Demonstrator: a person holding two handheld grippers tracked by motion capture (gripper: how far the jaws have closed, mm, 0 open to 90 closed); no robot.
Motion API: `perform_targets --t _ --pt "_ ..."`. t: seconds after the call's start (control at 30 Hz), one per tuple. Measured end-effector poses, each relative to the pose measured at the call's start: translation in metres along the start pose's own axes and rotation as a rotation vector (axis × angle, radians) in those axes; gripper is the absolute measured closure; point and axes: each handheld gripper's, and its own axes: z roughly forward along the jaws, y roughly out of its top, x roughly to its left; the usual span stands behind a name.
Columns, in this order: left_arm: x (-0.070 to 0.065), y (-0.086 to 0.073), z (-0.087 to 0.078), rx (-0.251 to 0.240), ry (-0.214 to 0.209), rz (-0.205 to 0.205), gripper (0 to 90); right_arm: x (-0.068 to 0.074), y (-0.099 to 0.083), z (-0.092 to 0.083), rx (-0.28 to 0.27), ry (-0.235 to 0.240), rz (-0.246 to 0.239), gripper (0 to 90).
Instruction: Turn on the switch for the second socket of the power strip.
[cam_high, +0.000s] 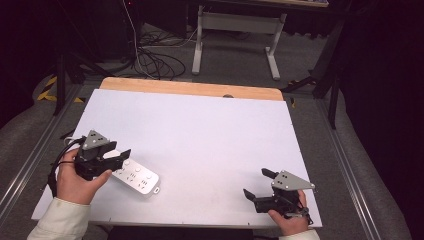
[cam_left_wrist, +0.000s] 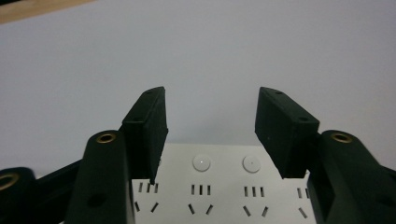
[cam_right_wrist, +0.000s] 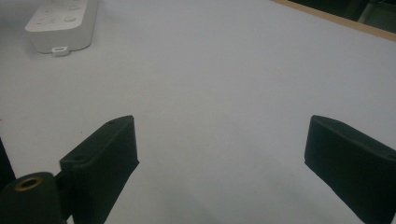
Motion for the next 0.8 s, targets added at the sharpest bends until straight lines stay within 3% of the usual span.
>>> perform_targets --t 0.23,0.37,0.6,0.8 --pt "-0.004 -0.002 -0.015 -0.077 -0.069 0.022 27.7 0.0 0.0 -0.001 -0.003 -0.001 0.0 9.8" --pt "-0.005 -0.005 -0.021 -0.118 -0.063 0.033 18.8 0.0 0.0 -0.001 -0.006 -0.003 -0.002 9.8" --pt "0.0 -0.02 -0.031 -0.204 -0.211 0.054 11.9 0.0 0.0 -0.002 -0.008 -0.005 -0.002 10.0" --pt "0.003 -0.033 -0.038 -0.225 -0.198 0.097 10.5 0.0 0.0 -0.001 -0.009 -0.004 -0.004 10.0"
